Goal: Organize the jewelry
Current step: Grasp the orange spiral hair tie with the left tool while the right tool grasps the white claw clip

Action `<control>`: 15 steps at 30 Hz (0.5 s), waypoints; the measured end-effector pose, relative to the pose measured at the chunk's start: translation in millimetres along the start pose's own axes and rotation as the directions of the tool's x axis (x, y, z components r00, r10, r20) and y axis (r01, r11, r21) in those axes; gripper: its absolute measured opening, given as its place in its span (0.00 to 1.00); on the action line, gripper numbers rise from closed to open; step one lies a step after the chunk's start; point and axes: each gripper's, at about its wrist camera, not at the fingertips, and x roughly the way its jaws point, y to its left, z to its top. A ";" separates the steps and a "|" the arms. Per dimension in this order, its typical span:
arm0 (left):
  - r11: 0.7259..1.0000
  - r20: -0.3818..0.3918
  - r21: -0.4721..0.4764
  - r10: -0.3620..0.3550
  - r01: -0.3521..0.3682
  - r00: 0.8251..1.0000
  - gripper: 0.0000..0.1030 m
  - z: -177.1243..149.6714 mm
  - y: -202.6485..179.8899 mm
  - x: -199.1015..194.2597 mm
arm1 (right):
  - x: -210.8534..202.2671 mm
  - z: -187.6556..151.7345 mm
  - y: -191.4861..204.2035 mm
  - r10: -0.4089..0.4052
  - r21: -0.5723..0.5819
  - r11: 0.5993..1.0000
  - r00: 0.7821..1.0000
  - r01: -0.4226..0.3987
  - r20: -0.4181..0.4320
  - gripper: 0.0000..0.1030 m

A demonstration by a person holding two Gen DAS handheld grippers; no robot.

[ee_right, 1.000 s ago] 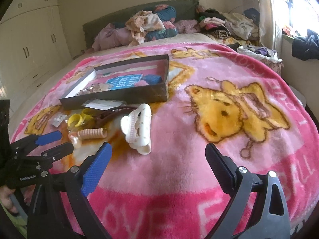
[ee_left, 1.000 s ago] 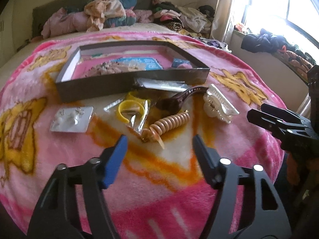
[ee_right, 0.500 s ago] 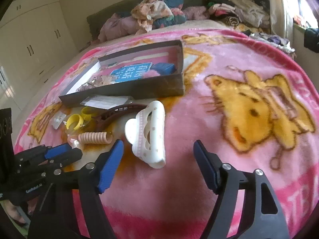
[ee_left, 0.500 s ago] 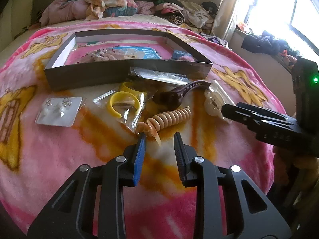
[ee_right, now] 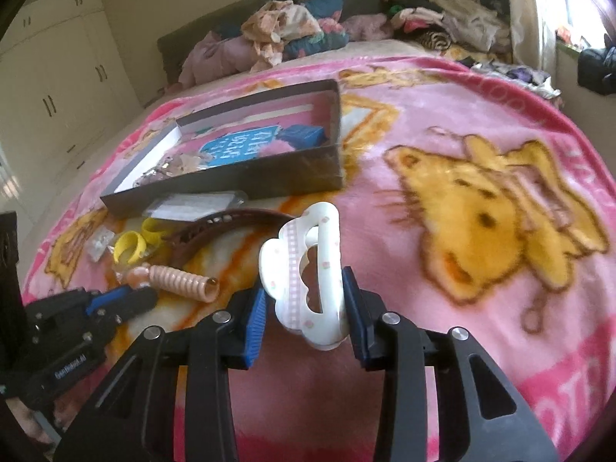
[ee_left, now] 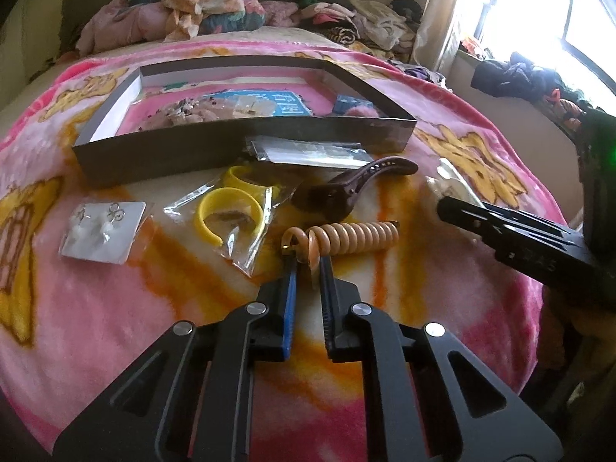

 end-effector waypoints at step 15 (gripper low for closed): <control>0.995 0.038 0.097 -0.042 0.039 0.998 0.02 0.9 -22.7 -15.3 | -49.3 -2.8 -24.8 -0.066 0.080 0.995 0.992 0.057 0.109 0.33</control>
